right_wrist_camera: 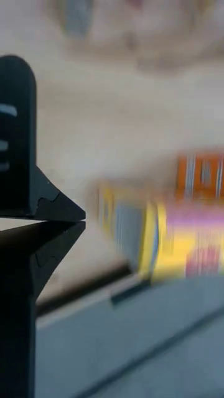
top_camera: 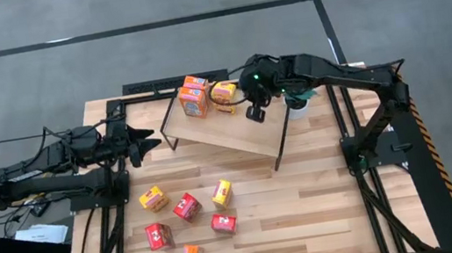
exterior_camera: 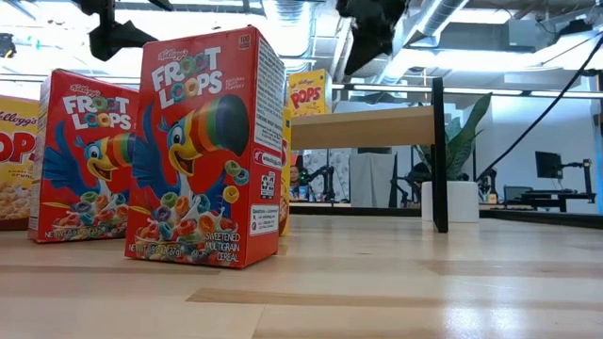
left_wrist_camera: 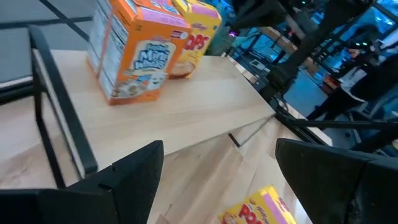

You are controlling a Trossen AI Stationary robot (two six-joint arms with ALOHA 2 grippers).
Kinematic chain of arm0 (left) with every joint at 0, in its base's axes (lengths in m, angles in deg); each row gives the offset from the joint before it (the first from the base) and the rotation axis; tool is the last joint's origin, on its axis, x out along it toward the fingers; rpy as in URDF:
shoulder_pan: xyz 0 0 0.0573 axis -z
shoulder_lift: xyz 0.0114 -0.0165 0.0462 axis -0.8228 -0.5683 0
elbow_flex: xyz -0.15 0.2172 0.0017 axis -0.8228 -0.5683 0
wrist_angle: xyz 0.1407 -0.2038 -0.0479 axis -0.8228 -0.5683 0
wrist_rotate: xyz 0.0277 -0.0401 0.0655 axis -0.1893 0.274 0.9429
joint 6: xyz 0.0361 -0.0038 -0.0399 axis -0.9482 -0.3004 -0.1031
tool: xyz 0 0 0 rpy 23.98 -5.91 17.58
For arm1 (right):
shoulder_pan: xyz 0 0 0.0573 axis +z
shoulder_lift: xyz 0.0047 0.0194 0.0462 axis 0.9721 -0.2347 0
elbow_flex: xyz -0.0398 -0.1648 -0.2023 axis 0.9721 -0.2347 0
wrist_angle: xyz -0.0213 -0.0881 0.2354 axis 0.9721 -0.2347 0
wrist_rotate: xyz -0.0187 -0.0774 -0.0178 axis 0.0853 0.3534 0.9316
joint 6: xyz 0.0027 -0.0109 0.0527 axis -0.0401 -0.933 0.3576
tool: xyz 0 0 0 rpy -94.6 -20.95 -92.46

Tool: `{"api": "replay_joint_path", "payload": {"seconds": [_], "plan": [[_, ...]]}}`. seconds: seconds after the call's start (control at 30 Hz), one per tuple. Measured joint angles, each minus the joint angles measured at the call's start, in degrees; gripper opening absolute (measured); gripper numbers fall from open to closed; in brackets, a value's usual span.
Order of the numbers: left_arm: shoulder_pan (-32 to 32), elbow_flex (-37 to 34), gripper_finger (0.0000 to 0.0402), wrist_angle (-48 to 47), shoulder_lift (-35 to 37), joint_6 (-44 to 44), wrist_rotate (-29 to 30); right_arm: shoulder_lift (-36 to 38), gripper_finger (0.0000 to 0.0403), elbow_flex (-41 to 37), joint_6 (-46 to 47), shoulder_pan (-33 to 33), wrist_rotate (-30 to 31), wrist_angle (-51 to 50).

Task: Stack cereal on shelf
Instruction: Put the right yellow cereal box aligned with the other yellow cereal box on the shelf

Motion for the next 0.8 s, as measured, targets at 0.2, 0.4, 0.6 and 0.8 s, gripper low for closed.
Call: {"api": "replay_joint_path", "payload": {"seconds": [0.2, 0.4, 0.6, 0.8], "plan": [[0.0, 0.0, 0.03, 0.05, -0.01, 0.64, -5.64, 0.02, 0.0057, 0.89, 1.06, 7.85, -10.7, -1.83], [0.16, 0.0, 0.03, 1.17, -0.02, 2.63, -11.17, -1.21, 0.0115, 0.98, 2.3, 18.79, -11.9, -0.11], [1.76, 0.0, 0.03, 3.03, 0.0, 2.75, -13.63, -7.34, 0.0191, 0.89, -0.06, 28.35, -11.85, 7.82], [2.89, -0.02, 0.03, 3.07, -0.02, 3.56, -13.03, -14.46, 0.0269, 0.93, -8.27, 31.03, -11.27, 13.85]]}}
